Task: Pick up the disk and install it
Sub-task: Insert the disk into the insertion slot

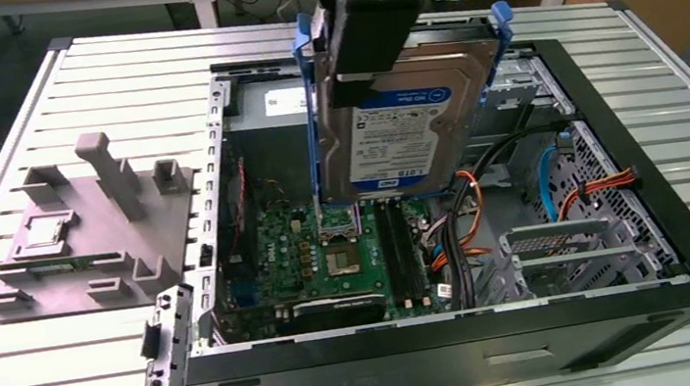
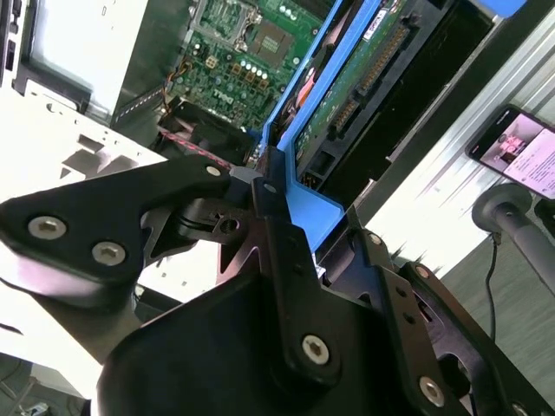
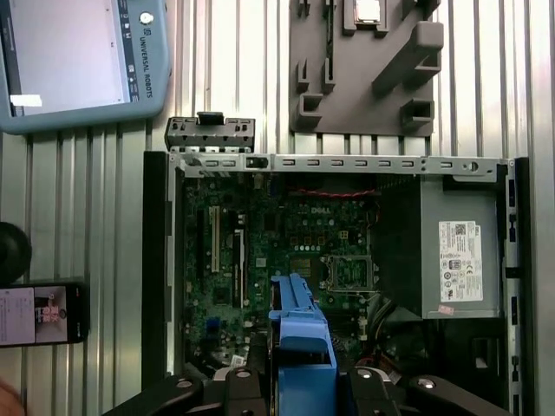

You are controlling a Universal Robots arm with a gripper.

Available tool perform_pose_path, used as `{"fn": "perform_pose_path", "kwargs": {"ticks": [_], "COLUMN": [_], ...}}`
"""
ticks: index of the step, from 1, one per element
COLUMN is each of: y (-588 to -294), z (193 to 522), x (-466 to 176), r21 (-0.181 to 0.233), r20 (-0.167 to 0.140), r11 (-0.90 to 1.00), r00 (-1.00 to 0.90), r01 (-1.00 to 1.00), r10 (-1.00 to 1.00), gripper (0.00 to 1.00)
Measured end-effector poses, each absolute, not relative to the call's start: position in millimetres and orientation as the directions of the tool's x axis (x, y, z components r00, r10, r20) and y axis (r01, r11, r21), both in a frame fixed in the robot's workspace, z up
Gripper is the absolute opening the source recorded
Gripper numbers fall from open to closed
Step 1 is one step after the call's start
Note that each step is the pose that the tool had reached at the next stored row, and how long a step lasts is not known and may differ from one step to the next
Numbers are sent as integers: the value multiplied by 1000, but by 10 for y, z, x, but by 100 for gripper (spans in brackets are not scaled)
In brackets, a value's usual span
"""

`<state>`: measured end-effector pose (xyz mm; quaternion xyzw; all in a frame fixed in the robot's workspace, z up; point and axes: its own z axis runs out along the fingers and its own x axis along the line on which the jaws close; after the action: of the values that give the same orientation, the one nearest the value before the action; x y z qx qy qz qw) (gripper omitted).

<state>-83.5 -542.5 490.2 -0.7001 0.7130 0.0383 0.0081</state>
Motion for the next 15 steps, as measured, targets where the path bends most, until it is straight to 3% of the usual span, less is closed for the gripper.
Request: {"fn": "perform_pose_path", "kwargs": {"ticks": [15], "y": [-5454], "z": [4886], "x": [-701], "r21": [43], "r20": [-65], "r11": [17], "r00": [-19], "r01": [-999], "r10": [-998], "gripper": [36]}}
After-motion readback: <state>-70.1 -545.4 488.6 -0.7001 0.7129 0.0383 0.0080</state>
